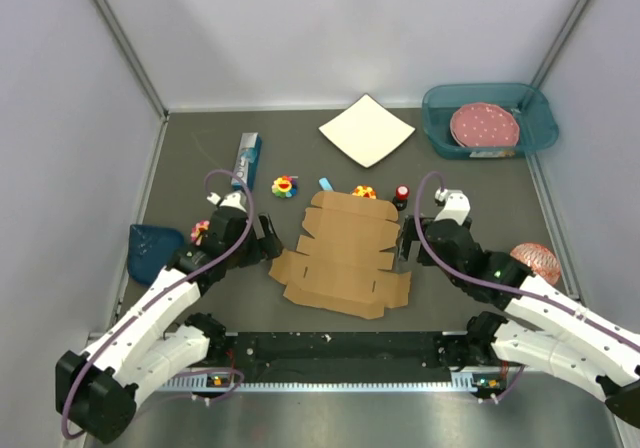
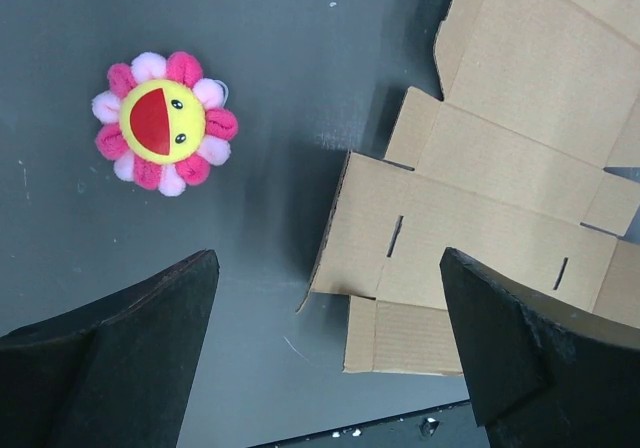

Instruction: Fold the paper box

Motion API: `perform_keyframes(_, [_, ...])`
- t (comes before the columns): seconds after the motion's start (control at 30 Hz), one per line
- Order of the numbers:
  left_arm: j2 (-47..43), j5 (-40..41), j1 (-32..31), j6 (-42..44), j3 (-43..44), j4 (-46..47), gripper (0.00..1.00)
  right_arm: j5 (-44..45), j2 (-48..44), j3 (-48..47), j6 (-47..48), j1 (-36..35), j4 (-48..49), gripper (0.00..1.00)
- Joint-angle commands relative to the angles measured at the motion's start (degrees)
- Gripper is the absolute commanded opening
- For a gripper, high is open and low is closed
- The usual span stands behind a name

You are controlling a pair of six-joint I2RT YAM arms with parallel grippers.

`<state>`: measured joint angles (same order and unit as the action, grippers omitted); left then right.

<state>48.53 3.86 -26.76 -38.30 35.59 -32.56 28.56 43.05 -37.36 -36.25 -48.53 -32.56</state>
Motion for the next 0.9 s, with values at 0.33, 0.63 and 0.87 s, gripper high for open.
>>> perform_keyframes(0.33, [9.2, -7.5, 0.1, 1.9, -2.8, 6.3, 0.76, -2.2, -1.7, 1.3, 0.3, -0.2, 1.8, 0.98])
perform_keyframes(0.63, [14.7, -7.7, 0.0, 3.1, -3.3, 8.7, 0.49, -2.7, -5.0, 3.0, 0.5, -0.2, 0.7, 0.98])
perform_keyframes(0.87, [14.1, -7.1, -0.6, 7.2, -0.1, 6.5, 0.0, -2.9, -4.6, 1.4, 0.8, -0.2, 0.3, 0.98])
